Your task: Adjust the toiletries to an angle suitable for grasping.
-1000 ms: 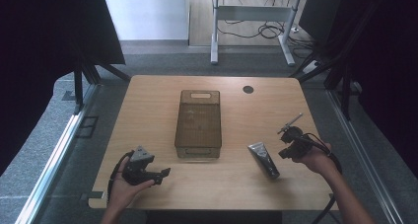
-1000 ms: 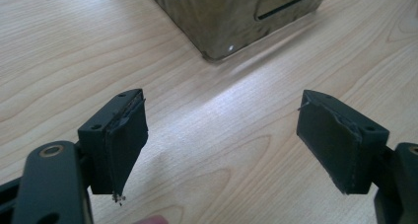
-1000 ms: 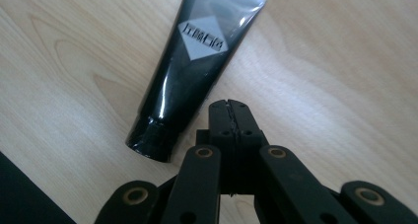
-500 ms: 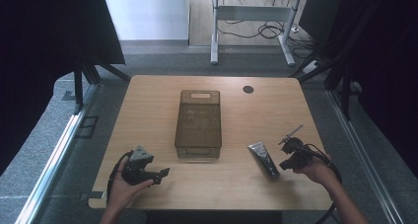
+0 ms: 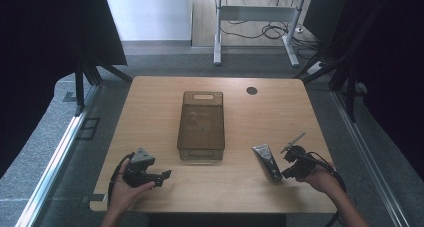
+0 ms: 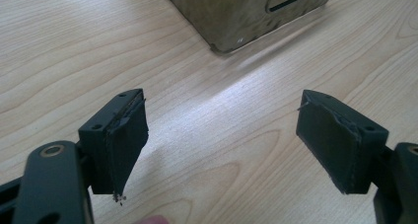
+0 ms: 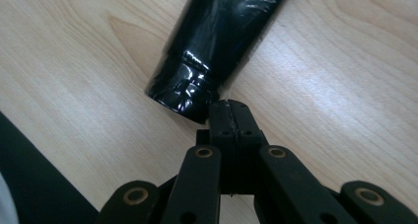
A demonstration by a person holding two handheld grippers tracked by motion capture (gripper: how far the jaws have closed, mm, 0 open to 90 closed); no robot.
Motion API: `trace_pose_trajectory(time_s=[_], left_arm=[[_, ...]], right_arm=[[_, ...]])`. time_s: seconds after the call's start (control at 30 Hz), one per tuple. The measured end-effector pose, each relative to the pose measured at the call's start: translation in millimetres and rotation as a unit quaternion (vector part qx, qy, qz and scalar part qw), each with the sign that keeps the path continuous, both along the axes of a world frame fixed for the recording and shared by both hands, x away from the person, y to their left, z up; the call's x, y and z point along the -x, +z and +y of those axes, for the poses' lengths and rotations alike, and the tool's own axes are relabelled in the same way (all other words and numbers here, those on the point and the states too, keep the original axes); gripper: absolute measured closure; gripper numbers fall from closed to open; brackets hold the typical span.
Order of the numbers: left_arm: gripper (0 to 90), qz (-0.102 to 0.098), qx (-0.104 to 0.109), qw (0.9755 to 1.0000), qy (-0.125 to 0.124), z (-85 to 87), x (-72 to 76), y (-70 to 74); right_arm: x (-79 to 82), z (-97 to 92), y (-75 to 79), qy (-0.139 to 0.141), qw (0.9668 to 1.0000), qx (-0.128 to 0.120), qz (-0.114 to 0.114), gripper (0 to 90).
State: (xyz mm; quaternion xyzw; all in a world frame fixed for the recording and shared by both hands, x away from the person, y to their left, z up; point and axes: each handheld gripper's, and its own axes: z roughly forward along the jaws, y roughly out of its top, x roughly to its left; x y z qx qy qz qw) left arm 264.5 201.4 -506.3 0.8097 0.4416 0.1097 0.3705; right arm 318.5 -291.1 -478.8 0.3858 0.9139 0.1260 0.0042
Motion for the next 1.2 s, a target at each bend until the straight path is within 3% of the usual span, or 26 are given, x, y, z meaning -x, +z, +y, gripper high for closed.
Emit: trace_pose_trajectory(time_s=[0.47,0.73,1.2], left_arm=[[20.0,-0.001,-0.001,1.0000,0.000,0.1,0.3,0.1],[20.0,0.000,0.003,1.0000,0.000,1.5,1.3,1.1],[20.0,0.001,0.005,1.0000,0.001,1.7,1.4,0.6]], right_arm=[[8.0,18.4,-1.8,0.023,0.9997,-0.008,0.004,89.8],[5.1,39.0,-3.0,0.040,0.9990,-0.017,0.003,89.8],[-2.3,57.8,-2.6,0.055,0.9981,-0.028,-0.003,89.8]])
